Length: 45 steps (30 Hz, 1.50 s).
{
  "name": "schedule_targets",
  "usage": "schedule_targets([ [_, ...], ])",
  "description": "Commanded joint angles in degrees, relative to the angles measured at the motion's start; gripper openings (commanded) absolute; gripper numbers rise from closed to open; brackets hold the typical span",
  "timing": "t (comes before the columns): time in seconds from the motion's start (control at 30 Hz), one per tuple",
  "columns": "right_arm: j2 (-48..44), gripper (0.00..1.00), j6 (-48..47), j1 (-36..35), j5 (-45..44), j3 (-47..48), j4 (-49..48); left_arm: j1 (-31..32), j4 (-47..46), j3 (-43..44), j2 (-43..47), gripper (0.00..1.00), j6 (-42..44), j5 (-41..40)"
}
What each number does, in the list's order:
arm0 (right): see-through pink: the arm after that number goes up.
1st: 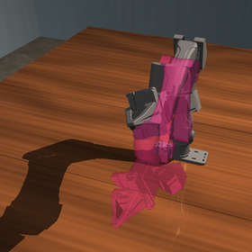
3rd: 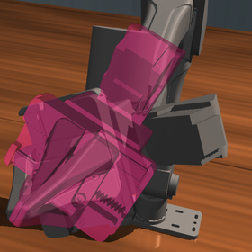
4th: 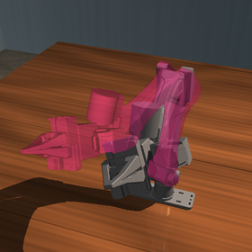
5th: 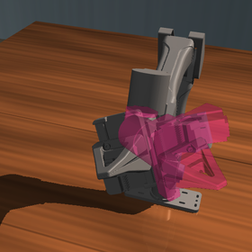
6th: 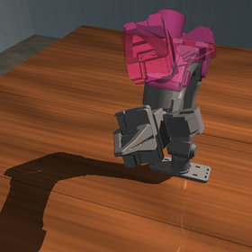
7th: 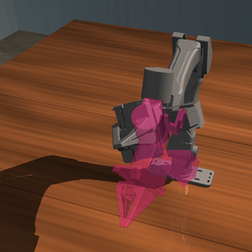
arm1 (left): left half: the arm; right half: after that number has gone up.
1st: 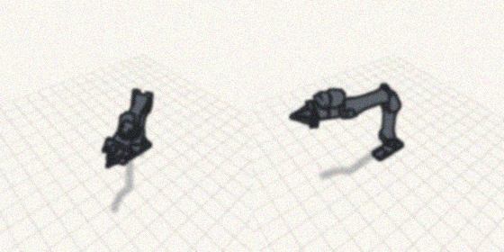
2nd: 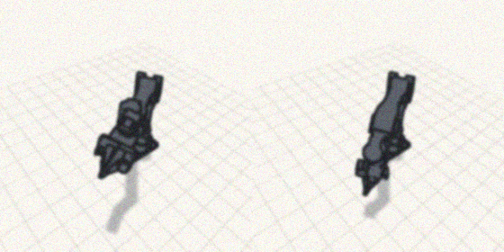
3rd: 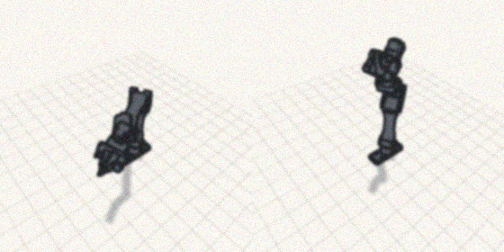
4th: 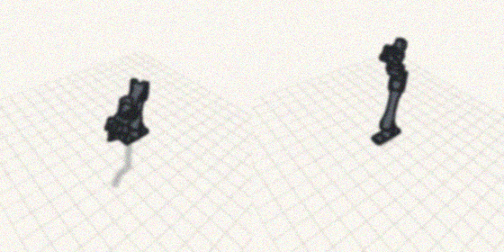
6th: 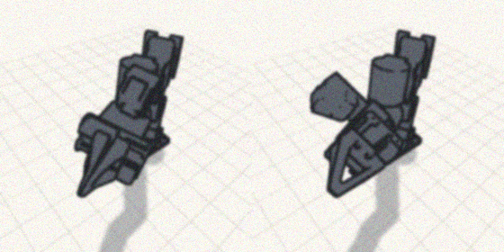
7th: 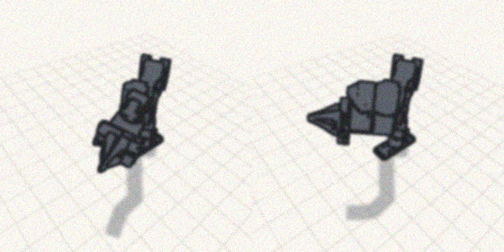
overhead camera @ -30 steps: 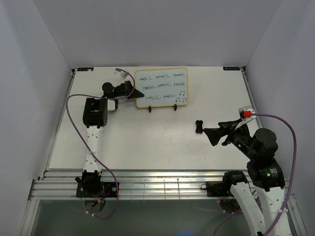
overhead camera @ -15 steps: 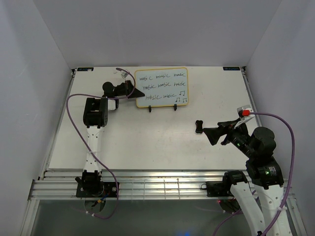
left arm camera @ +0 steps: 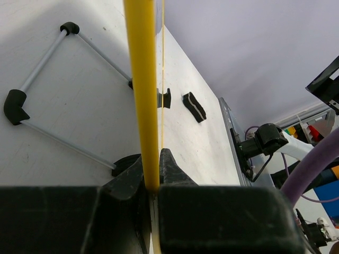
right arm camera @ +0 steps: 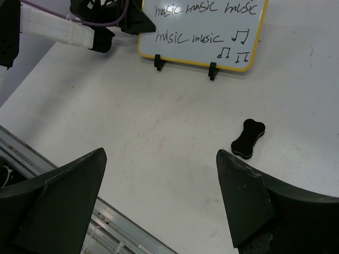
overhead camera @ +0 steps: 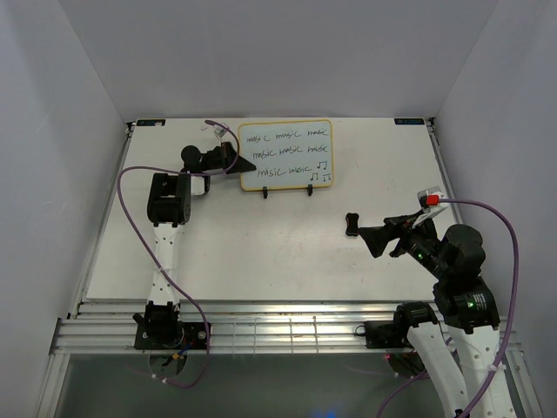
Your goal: Erase the whiteboard
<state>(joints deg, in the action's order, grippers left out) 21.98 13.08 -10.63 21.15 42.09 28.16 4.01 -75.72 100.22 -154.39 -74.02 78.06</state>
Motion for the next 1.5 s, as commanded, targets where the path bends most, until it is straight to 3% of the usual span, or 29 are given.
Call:
schedule_targets([
  [0.0, -0.1, 0.9, -0.1, -0.3, -0.1, -0.1, -2.6, 0.6, -4.5, 0.2, 5.5, 0.0, 0.0, -4.4],
  [0.53, -1.0, 0.9, 0.1, -0.2, -0.6, -0.7, -2.6, 1.3, -5.9, 3.3, 10.8, 0.0, -2.0, -7.6],
  [0.77, -1.1, 0.9, -0.1, -0.3, -3.4, -1.3, -2.9, 1.6, -0.9, 4.5, 15.7, 0.0, -0.3, -8.5],
  [0.97, 8.2, 0.9, 2.6, -0.2, -17.3, 1.3, 1.5, 2.3, 11.9, -9.6, 29.8, 0.0, 11.9, -13.0],
  [1.17, 12.8, 0.9, 3.5, -0.3, -20.0, 4.0, 0.3, 5.1, 30.2, -32.2, 52.5, 0.0, 27.9, -21.1],
  [1.33, 17.5, 0.91, 1.8, -0.2, -23.8, 3.9, -0.5, 6.4, 31.9, -56.9, 77.1, 0.0, 30.2, -33.5],
  [1.47, 22.8, 0.91, 1.4, 0.1, -22.3, 3.7, -0.9, 7.9, 44.1, -67.6, 93.5, 0.0, 31.3, -39.1],
])
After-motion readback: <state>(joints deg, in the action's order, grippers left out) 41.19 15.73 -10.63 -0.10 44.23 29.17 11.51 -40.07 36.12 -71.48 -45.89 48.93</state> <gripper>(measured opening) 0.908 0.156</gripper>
